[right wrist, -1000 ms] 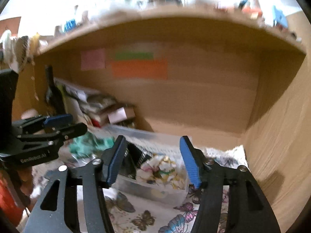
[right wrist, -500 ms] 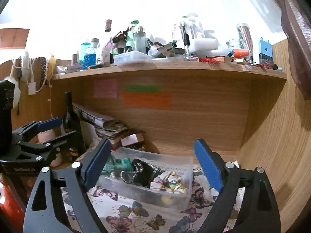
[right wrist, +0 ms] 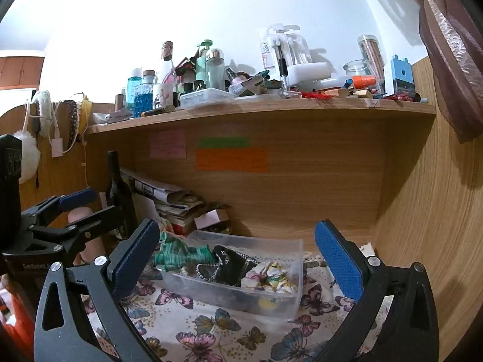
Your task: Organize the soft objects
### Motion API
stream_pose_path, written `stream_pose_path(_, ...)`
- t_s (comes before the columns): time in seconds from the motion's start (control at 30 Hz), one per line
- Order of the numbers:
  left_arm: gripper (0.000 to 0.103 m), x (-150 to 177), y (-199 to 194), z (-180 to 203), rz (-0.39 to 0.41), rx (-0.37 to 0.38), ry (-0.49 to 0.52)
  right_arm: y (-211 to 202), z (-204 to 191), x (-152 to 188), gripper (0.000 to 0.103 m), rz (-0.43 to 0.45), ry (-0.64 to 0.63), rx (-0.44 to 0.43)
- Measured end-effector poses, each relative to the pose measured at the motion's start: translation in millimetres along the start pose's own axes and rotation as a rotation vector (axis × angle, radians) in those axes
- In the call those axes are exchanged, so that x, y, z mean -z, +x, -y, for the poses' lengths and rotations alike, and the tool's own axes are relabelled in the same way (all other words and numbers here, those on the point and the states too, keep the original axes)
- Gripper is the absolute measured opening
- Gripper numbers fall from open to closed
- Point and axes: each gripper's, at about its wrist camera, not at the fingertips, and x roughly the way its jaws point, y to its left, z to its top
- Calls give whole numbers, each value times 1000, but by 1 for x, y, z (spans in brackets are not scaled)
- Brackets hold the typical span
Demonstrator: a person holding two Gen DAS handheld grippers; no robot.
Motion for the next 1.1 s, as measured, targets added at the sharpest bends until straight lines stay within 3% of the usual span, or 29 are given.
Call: stream_pose_path(1.1,103,4,1,4,3,17,15,-6,-8,0,103,16,-7,0)
